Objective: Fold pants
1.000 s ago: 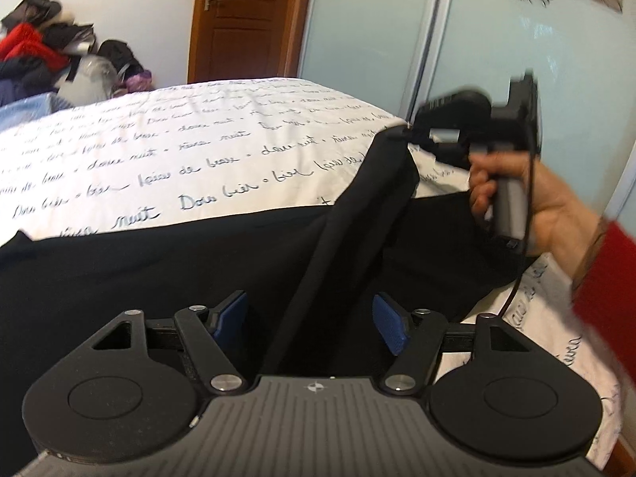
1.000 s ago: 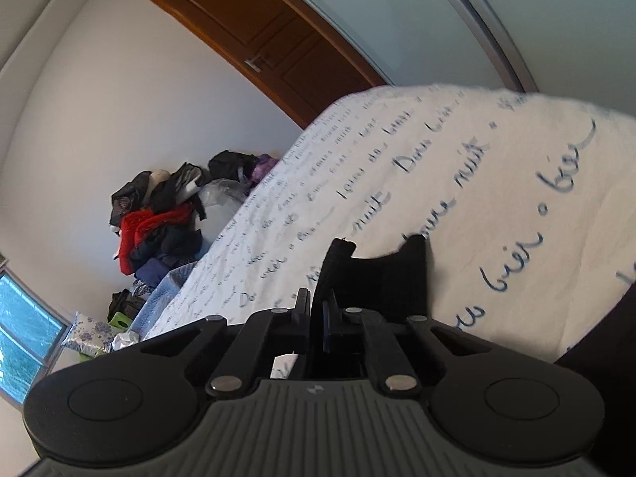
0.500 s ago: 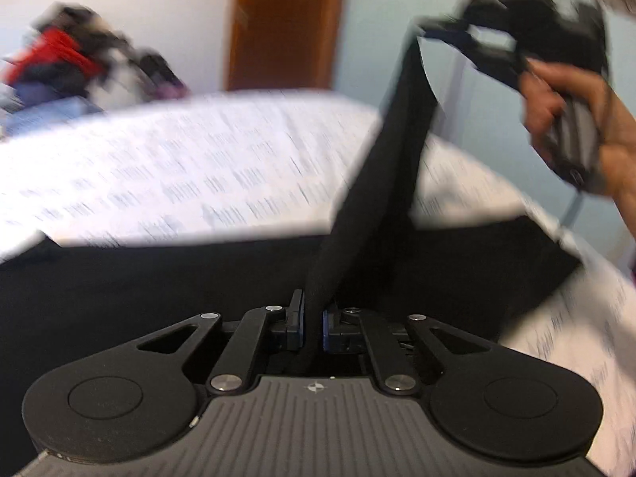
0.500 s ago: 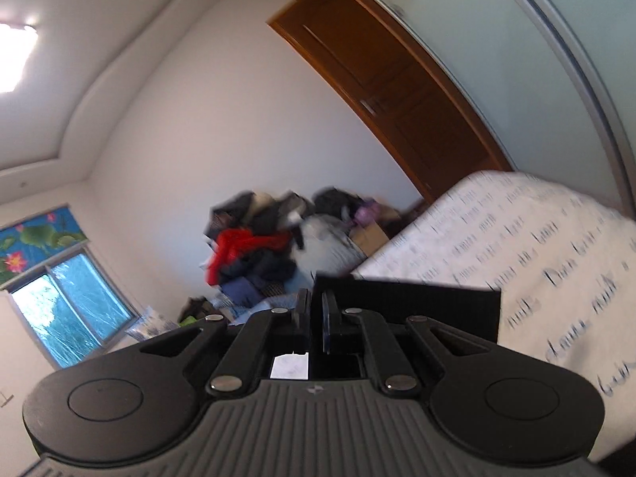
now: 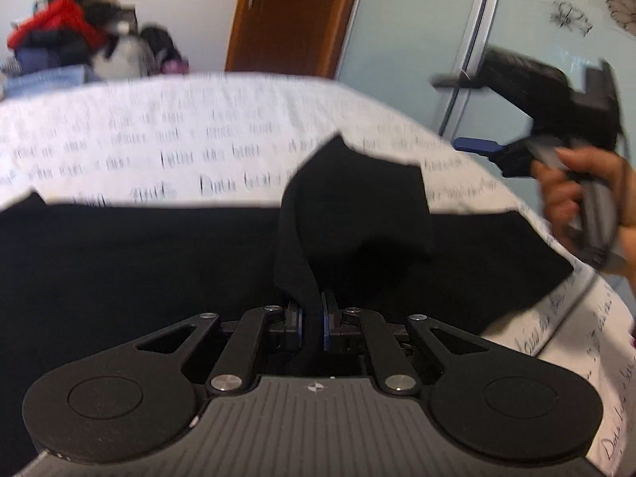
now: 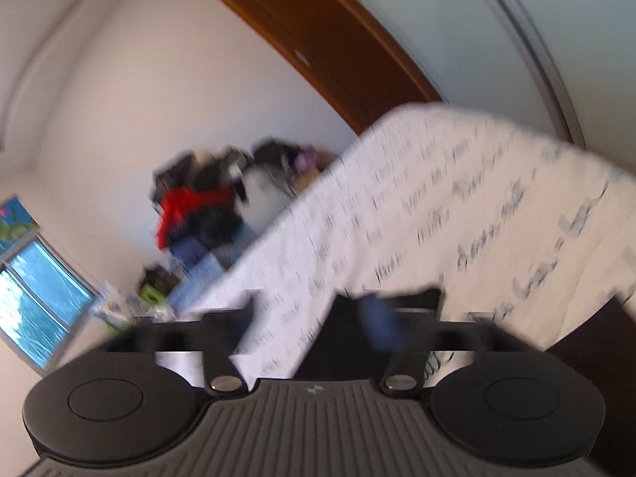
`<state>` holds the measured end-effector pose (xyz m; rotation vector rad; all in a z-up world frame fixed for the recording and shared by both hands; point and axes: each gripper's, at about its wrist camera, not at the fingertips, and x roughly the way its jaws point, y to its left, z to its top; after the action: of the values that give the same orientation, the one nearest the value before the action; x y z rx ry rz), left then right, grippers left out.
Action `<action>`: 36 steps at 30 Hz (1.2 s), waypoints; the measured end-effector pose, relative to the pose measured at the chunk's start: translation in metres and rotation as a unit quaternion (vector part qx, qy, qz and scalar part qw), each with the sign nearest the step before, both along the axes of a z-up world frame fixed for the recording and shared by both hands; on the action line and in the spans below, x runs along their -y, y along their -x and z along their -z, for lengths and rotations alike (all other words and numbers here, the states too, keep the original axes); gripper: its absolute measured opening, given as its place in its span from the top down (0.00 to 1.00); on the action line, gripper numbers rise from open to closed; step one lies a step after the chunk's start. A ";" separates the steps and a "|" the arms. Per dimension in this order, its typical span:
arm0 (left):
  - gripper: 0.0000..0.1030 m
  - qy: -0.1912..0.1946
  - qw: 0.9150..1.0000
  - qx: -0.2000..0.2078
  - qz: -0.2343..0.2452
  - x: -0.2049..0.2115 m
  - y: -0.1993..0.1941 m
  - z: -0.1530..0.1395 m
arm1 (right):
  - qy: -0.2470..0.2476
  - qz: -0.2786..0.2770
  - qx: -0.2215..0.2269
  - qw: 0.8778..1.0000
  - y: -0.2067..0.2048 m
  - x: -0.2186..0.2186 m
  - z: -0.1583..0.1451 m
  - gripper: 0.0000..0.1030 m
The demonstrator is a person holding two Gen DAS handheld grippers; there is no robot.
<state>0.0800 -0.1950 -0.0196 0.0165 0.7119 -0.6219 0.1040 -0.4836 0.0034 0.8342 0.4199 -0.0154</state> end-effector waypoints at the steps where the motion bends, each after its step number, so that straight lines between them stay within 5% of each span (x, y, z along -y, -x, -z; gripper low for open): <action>1: 0.87 -0.003 1.000 -0.004 0.000 -0.001 -0.001 0.005 | 0.007 -0.005 -0.012 1.000 -0.013 -0.007 0.003 0.17; 4: 0.86 -0.011 1.000 -0.003 0.005 0.000 0.000 0.009 | 0.048 -0.034 -0.057 0.997 -0.057 -0.034 0.004 0.17; 8: 0.84 -0.015 1.000 0.004 0.016 0.003 0.003 0.009 | 0.157 -0.024 -0.143 0.977 -0.106 -0.084 0.002 0.18; 13: 0.82 -0.019 0.999 0.014 0.024 0.009 0.000 0.014 | 0.186 0.010 -0.217 0.958 -0.148 -0.102 0.028 0.20; 15: 0.81 -0.016 0.999 0.012 0.025 0.008 -0.002 0.014 | 0.228 0.020 -0.234 0.945 -0.158 -0.110 0.038 0.37; 16: 0.82 -0.014 1.000 0.010 0.026 0.008 -0.003 0.013 | 0.246 0.018 -0.238 0.939 -0.160 -0.112 0.041 0.58; 18: 0.82 -0.008 1.000 0.005 0.027 0.006 -0.005 0.012 | 0.234 0.017 -0.213 0.948 -0.150 -0.106 0.038 0.90; 19: 0.82 -0.005 1.000 0.002 0.027 0.005 -0.005 0.012 | 0.212 0.021 -0.203 0.956 -0.144 -0.097 0.037 0.93; 25: 0.86 0.001 1.000 0.003 0.022 0.001 -0.004 0.010 | 0.139 0.063 -0.104 0.983 -0.077 -0.056 0.002 0.95; 36: 0.86 -0.030 0.997 0.039 0.052 0.015 0.013 0.009 | 0.057 0.136 -0.025 0.989 0.053 0.004 -0.013 0.95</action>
<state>0.0669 -0.2097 -0.0288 0.1334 0.6563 -0.6953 0.0507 -0.4873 0.0168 0.7731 0.3455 -0.3108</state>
